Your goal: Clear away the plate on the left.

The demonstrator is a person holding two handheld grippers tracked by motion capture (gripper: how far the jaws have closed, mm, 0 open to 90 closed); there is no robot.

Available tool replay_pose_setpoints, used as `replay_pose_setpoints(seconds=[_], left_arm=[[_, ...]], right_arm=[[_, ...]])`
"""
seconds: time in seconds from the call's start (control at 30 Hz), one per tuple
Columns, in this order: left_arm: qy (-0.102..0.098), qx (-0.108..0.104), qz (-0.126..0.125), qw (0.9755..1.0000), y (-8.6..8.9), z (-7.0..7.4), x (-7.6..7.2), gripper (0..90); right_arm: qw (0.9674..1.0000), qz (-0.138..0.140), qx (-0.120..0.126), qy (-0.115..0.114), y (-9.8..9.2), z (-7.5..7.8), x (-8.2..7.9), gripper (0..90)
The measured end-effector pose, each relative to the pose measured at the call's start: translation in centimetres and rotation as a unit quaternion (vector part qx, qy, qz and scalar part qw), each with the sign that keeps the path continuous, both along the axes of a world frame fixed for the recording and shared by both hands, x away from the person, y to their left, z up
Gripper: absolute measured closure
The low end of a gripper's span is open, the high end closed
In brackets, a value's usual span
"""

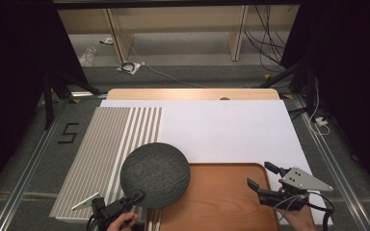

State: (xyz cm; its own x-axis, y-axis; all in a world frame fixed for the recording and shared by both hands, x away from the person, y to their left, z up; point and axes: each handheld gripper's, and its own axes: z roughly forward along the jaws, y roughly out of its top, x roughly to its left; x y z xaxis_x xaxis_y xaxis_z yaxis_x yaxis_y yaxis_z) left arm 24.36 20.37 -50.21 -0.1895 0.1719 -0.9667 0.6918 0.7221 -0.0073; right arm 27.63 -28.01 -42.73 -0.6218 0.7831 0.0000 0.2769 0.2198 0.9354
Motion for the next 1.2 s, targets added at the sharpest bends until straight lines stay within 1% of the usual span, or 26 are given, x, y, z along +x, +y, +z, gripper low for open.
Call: replay_pose_setpoints(seconds=[0.17,0.4,0.57,0.7,0.93,1.1,1.17,1.2], left_arm=[[-0.004,0.005,-0.017,0.9998,-0.9,0.2,0.2,82.3],[0.003,0.010,-0.040,0.9991,-2.3,0.1,0.4,82.1],[0.002,0.010,-0.059,0.9982,-3.3,0.1,0.5,82.1],[0.000,0.013,-0.078,0.9969,-4.1,0.1,0.6,82.0],[0.004,0.017,-0.104,0.9944,-5.3,0.1,0.7,81.8],[0.005,0.020,-0.123,0.9923,-6.1,0.0,0.8,81.5],[0.006,0.018,-0.128,0.9916,-6.4,-0.1,0.8,81.4],[0.007,0.019,-0.133,0.9909,-6.6,-0.1,0.8,81.3]], right_arm=[[1.0000,-0.001,0.002,0.001,0.0,0.0,0.0,20.5],[1.0000,-0.003,0.002,0.000,-0.1,0.0,0.0,20.5],[1.0000,-0.004,0.002,0.001,-0.2,0.0,0.0,20.5],[1.0000,-0.005,0.005,-0.002,-0.2,0.0,0.0,20.4],[1.0000,-0.005,0.005,-0.005,-0.2,0.1,0.0,20.4],[1.0000,-0.006,0.006,-0.005,-0.2,0.1,0.0,20.4],[1.0000,-0.005,0.005,-0.005,-0.2,0.1,0.0,20.4],[1.0000,-0.005,0.005,-0.005,-0.2,0.1,0.0,20.4]])
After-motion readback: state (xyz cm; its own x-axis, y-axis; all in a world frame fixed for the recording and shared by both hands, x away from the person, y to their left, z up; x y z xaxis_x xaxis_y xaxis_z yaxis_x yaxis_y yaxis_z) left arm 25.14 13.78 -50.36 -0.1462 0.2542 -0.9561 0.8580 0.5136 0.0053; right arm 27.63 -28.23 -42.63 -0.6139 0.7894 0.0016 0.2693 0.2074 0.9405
